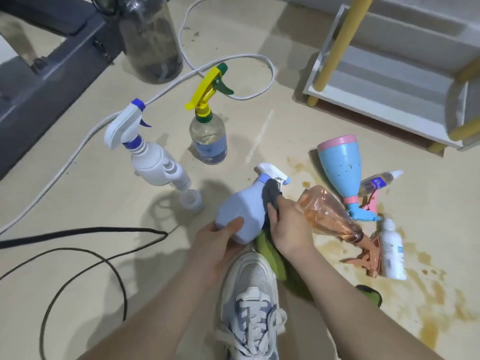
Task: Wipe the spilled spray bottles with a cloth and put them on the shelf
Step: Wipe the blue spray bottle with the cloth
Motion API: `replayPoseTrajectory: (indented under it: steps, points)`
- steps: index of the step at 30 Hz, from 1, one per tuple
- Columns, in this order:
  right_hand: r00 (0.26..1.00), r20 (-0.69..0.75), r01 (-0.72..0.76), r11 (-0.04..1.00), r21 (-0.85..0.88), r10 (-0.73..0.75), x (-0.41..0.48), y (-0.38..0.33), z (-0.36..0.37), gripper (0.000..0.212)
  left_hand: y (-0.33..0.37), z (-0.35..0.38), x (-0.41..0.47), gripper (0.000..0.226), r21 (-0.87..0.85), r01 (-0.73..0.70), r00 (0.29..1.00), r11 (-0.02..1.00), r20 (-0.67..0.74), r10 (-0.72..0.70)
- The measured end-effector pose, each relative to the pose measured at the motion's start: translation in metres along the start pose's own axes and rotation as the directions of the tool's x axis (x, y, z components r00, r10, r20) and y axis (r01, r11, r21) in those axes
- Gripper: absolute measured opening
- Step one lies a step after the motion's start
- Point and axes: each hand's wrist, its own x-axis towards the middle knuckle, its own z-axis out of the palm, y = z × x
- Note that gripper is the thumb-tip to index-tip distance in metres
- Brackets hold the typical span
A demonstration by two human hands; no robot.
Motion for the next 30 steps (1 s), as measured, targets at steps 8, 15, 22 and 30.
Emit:
replayPoseTrajectory:
  steps: [8, 15, 22, 30]
  points:
    - [0.964, -0.167, 0.221, 0.974, 0.057, -0.209, -0.041, 0.011, -0.025, 0.027, 0.005, 0.023, 0.025, 0.056, 0.540, -0.206, 0.974, 0.816, 0.032, 0.224]
    - [0.994, -0.041, 0.091, 0.984, -0.153, -0.098, 0.023, 0.016, -0.014, 0.054, 0.005, 0.018, 0.027, 0.054, 0.662, -0.298, 0.943, 0.687, 0.094, 0.319]
    - [0.940, 0.013, 0.339, 0.928, -0.153, -0.341, -0.034, -0.007, -0.005, 0.040, -0.011, 0.015, 0.031, 0.049, 0.871, -0.446, 0.762, 0.205, 0.249, 0.598]
    - [0.986, -0.069, 0.160, 0.980, 0.119, -0.153, -0.007, 0.015, -0.010, 0.049, -0.004, 0.040, 0.029, 0.083, 0.886, -0.341, 0.740, -0.312, 0.458, 0.492]
